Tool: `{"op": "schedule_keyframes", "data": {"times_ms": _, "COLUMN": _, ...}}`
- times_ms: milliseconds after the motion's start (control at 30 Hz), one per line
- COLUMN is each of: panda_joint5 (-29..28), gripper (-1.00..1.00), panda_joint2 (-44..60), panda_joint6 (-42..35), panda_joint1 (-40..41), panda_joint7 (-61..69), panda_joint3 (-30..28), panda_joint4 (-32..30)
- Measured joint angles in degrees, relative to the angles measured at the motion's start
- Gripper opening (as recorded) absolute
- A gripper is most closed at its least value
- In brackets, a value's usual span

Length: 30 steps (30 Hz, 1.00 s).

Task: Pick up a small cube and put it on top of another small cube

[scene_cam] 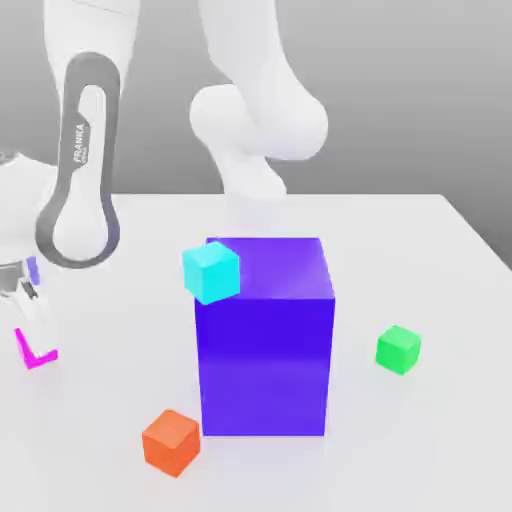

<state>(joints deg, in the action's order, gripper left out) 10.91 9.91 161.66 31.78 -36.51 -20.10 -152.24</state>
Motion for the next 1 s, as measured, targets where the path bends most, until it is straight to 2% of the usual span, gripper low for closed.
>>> {"op": "schedule_keyframes", "data": {"times_ms": 167, "panda_joint5": -0.55, "gripper": -1.0, "panda_joint2": -4.37, "panda_joint6": -1.52, "panda_joint1": -6.87, "panda_joint7": -3.42, "panda_joint3": 5.98, "panda_joint4": 1.06}}
{"op": "schedule_keyframes", "data": {"times_ms": 667, "panda_joint5": 7.61, "gripper": -1.0, "panda_joint2": -15.31, "panda_joint6": -4.06, "panda_joint1": -39.99, "panda_joint7": -12.53, "panda_joint3": 23.49, "panda_joint4": 2.26}}
{"op": "schedule_keyframes", "data": {"times_ms": 1000, "panda_joint5": 9.6, "gripper": -1.0, "panda_joint2": -25.02, "panda_joint6": -7.52, "panda_joint1": -53.73, "panda_joint7": -32.96, "panda_joint3": 41.56, "panda_joint4": -9.76}}
